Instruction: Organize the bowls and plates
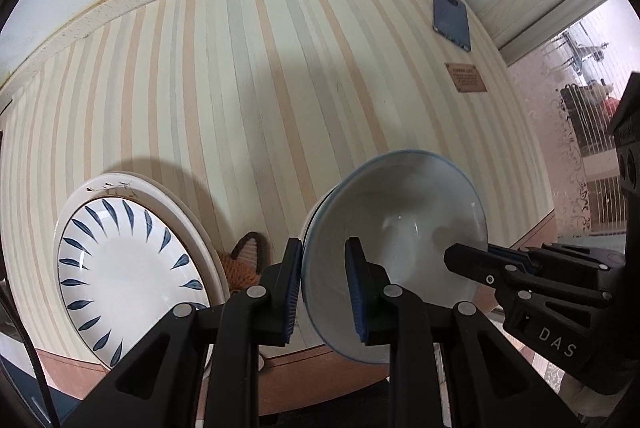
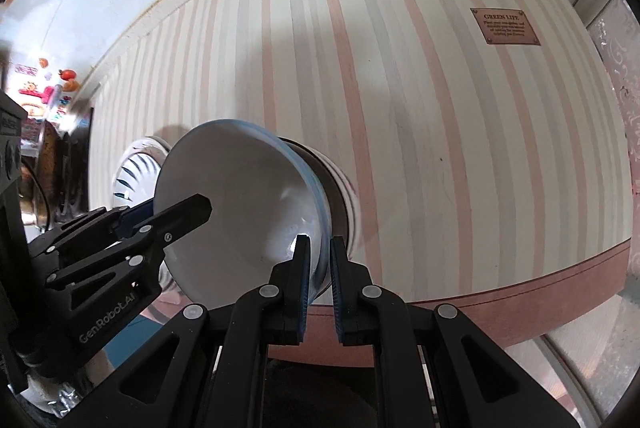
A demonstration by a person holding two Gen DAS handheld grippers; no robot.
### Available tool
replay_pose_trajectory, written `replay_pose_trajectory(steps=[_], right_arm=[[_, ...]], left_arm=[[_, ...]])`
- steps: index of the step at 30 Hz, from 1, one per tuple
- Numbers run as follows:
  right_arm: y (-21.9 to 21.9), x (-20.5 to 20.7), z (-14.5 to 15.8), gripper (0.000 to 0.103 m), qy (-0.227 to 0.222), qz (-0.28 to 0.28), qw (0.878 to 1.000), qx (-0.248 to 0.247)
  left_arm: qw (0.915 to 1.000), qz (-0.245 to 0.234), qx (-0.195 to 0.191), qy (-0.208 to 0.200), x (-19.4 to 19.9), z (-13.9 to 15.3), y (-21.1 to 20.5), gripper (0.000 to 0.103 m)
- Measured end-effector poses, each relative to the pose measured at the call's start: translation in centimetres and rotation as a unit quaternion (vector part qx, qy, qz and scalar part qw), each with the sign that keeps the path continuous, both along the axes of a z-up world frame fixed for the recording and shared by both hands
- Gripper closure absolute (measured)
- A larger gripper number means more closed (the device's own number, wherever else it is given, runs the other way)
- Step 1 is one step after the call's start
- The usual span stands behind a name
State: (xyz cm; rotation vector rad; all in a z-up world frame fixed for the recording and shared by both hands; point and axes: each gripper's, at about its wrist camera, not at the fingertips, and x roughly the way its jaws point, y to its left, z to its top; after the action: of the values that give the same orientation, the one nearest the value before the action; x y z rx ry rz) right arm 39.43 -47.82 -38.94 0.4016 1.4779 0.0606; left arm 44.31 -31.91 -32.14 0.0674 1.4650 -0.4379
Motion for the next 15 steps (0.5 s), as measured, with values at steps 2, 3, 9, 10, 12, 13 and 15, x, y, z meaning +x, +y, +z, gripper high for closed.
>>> replay_pose_trajectory(steps=[2,3,9,10,12,13,15], right_arm=[[0.0,0.3,-0.2,0.092,0.004,0.002,1.000,-0.003],[0.0,0.4,-0.2,0.092,0.005,0.003,1.000,-0.003],[0.2,1.2,-0.2,0.092,0.018,0.008,1.000,-0.009],[0.2,1.4,-0.2,0.091,0.019,0.009,1.000,-0.010],[0.3,1.6,-0.3,0.090,0.023,0.011,1.000,-0.018],[0.3,1.6,-0.3,0.089,0.025,0.010,0.999,-0.020],[0.4,1.6,-0.3,0.089,0.025,0.009,0.999,-0.022]], left_arm=[[1.0000,-0.003,0.004,0.003,0.0,-0.4,-0.3,0.084],[1.0000,-0.005,0.007,0.001,0.0,-0.5,-0.5,0.084],[0.9998,-0.010,0.014,0.004,-0.2,-1.2,-1.0,0.084],[0.9998,-0.011,0.016,0.003,-0.2,-1.1,-1.1,0.084],[0.9998,-0.013,0.017,0.001,-0.2,-1.0,-1.2,0.084],[0.9997,-0.013,0.018,0.001,-0.2,-1.0,-1.2,0.084],[0.9997,-0.012,0.022,-0.002,-0.1,-1.0,-1.1,0.084]])
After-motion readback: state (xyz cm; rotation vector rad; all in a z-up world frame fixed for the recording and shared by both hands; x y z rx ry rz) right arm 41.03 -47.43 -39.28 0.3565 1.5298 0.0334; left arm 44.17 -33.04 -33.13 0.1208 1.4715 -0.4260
